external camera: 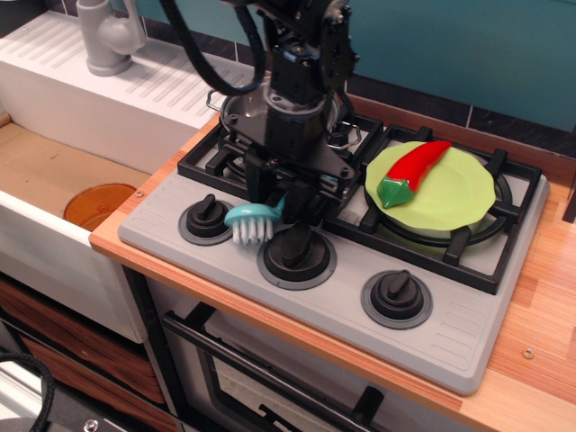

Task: Put redpepper on plate and brush in pot or pan on stove

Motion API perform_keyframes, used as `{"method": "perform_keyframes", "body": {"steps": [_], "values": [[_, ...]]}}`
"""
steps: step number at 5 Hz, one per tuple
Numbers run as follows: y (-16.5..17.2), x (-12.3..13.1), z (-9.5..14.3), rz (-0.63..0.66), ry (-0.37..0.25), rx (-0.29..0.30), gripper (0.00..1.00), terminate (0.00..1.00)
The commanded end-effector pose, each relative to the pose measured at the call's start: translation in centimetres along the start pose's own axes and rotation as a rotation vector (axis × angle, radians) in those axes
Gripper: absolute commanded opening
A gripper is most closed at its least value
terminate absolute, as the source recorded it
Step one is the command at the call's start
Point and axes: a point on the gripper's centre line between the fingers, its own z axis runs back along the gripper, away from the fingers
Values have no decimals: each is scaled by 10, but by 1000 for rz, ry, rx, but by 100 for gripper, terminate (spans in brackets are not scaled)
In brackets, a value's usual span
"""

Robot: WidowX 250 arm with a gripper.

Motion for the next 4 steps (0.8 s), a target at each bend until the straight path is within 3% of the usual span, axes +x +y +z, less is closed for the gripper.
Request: {"method": "perform_keyframes", "body": {"steps": [1, 3, 4], "values": [[-3, 7, 22, 8, -22, 10, 0, 0], [-5, 4, 27, 9, -16, 13, 0, 0], [-2, 1, 41, 3, -7, 18, 0, 0]]}}
